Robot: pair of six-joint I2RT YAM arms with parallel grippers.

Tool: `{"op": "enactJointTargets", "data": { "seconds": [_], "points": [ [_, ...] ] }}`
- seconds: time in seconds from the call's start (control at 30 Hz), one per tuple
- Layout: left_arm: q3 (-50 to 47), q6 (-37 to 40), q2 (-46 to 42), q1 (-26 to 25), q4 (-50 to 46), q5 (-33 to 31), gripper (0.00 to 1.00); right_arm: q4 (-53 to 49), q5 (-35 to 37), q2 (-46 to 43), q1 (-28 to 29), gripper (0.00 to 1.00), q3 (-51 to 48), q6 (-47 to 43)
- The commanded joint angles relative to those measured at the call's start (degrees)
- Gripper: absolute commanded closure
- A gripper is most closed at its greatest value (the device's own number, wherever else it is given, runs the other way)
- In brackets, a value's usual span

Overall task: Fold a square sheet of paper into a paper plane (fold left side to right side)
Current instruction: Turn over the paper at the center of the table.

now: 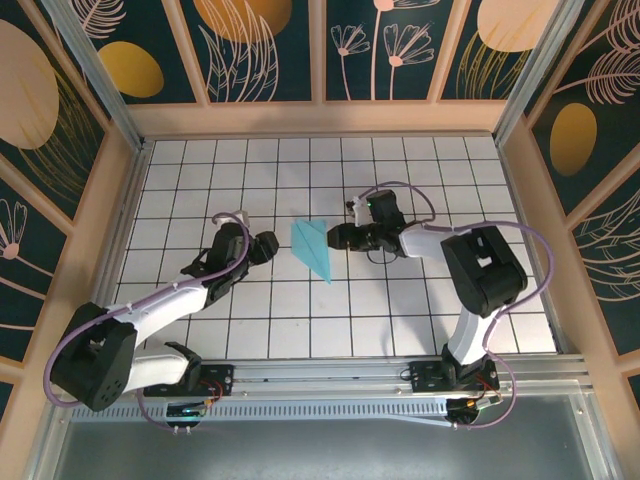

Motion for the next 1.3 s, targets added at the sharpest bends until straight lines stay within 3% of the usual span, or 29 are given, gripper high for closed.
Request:
{"op": "enactJointTargets", "data": {
  "seconds": [0.0, 0.47, 0.77, 0.87, 1.1, 1.27],
  "points": [
    [-0.3, -1.2, -1.4, 0.3, 2.2, -2.3, 0.40, 1.4, -1.4, 3.5, 0.7, 0.49, 3.0, -2.4],
    [0.8, -0.2, -0.5, 0.3, 1.0, -2.5, 0.39, 5.6, -4.5, 8.8, 1.7, 0.65, 5.1, -1.2],
    [1.8, 0.0, -1.8, 0.4, 0.7, -2.2, 0.36, 5.6, -5.4, 5.7, 1.4, 0.97, 4.7, -1.5],
    [2.3, 0.0, -3.9, 0.6, 1.3, -1.1, 0.31, 6.4, -6.4, 2.1, 0.3, 1.00, 3.7, -1.6],
    [0.0, -0.8, -13.7, 2.3, 10.8, 7.8, 0.18, 11.1, -13.8, -8.9, -4.4, 1.00, 1.1, -0.1],
    [-0.3, -0.6, -18.7, 3.0, 20.2, 19.0, 0.22, 20.2, -22.6, -15.5, -8.1, 1.00, -0.4, 6.0]
  ]
}}
